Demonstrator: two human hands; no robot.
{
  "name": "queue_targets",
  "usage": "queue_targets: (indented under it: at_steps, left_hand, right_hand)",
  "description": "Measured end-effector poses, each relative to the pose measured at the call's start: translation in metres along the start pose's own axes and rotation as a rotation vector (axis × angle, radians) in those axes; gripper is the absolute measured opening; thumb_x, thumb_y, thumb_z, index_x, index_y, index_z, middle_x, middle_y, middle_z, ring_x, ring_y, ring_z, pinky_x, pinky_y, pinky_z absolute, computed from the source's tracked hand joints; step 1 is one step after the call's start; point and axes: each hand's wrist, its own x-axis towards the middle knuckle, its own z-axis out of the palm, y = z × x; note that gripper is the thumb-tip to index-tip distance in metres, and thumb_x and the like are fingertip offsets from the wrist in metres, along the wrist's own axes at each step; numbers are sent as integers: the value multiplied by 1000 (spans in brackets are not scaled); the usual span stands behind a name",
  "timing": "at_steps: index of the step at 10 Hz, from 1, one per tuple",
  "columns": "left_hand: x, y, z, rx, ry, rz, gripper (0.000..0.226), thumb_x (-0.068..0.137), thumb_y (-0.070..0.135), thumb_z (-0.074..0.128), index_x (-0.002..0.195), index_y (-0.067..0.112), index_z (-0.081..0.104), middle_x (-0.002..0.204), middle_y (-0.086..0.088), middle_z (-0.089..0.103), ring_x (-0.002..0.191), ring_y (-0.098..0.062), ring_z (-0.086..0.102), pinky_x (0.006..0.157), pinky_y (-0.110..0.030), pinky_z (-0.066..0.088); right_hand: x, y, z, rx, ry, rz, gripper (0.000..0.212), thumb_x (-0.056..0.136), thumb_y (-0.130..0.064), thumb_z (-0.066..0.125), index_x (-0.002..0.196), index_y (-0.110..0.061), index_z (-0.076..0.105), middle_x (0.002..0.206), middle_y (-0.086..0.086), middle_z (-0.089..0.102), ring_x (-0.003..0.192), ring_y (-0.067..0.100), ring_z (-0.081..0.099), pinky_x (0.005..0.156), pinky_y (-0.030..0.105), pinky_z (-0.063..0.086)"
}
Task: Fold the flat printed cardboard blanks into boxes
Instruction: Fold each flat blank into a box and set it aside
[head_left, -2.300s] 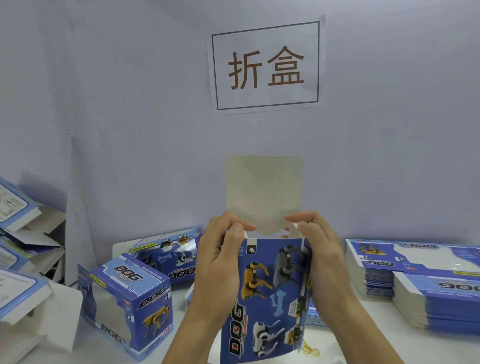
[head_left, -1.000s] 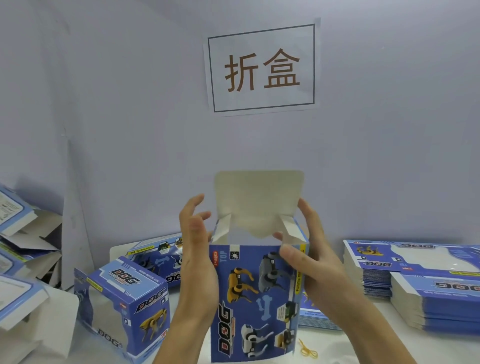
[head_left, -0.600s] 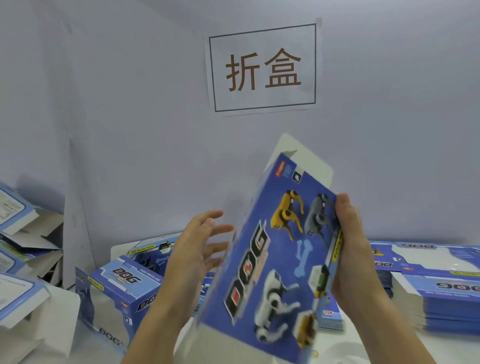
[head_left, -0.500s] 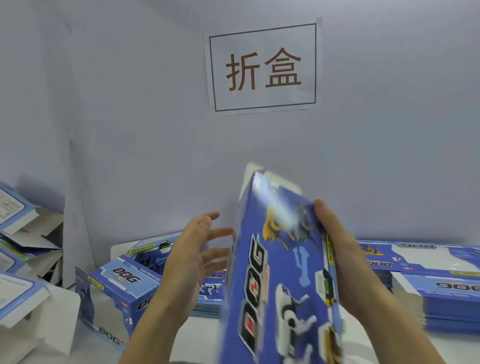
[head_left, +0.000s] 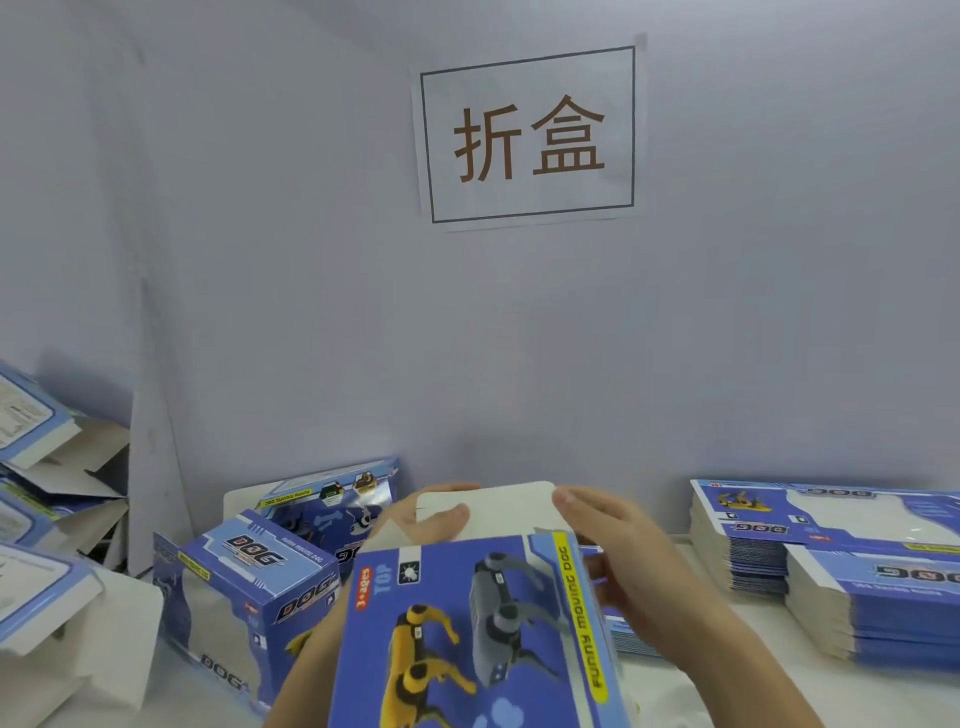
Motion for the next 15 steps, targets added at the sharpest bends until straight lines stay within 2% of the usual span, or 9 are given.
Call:
queue_targets:
  at_steps: [1,4,7,9,10,11,13,14,15]
  left_hand:
    - [1,-6,9,-2,-52,28,28,98,8,53,125,5,60,108,-17,69,88,-21,67,76,-28,55]
    - [-8,-10,13,33,32,214,13,91,12,65,101,20,68,80,14,77,75,-3,73,61,-17,55]
    - [-7,-12,11,-61,-22,284,9,79,9,77,86,16,75,80,0,76,69,-13,72,55,-23,56]
    - [-6,-6,13,30,15,200,19,96,12,58,105,28,61,74,22,73,67,7,68,53,-9,50]
    - [-8,14,10,-140,-79,96,17,97,14,59,114,13,59,116,-14,70,101,-15,71,70,-17,54]
    - [-26,23,9,-366,-183,62,59,104,31,15,142,-4,43,118,-28,65,48,-4,66,54,-14,49]
    - [-37,38,23,-428,-221,-25,76,60,58,73,111,3,63,106,-28,69,63,-26,72,59,-36,57]
    - [-48,39,19,-488,-185,63,67,94,49,39,132,-4,55,120,-26,64,68,-15,70,79,-29,53]
    - [-54,33,7,-478,-222,150,42,100,41,50,117,2,51,79,-1,76,41,9,57,49,-7,44]
  right_hand:
    - [2,2,7,44,104,-17,24,97,-25,62,111,-7,67,97,15,76,86,36,75,89,60,55]
    - [0,0,3,118,119,-21,15,93,-13,66,106,-7,69,97,19,75,82,39,74,82,52,56]
    - [0,-3,1,195,147,-62,18,87,5,66,78,-8,75,74,18,70,58,29,67,56,31,52]
    - [-3,-6,0,206,172,-35,24,94,-3,63,110,-20,67,82,22,73,64,33,70,59,37,57]
    - [-5,-9,-7,259,249,-20,26,94,-9,64,115,-24,63,90,21,75,69,35,71,62,41,58]
    - [-6,-9,-17,316,321,-22,26,94,-10,64,119,-18,62,93,21,75,70,34,71,62,41,58]
    - [-7,-10,-18,293,474,-106,25,91,-16,71,112,-27,64,84,17,77,67,34,72,64,46,60]
    - [-7,-10,-18,282,582,-164,22,90,-19,72,109,-29,66,87,15,77,68,34,74,69,52,61]
    - [-6,-10,-21,291,646,-193,21,90,-24,72,109,-29,65,93,16,75,67,30,71,67,46,60]
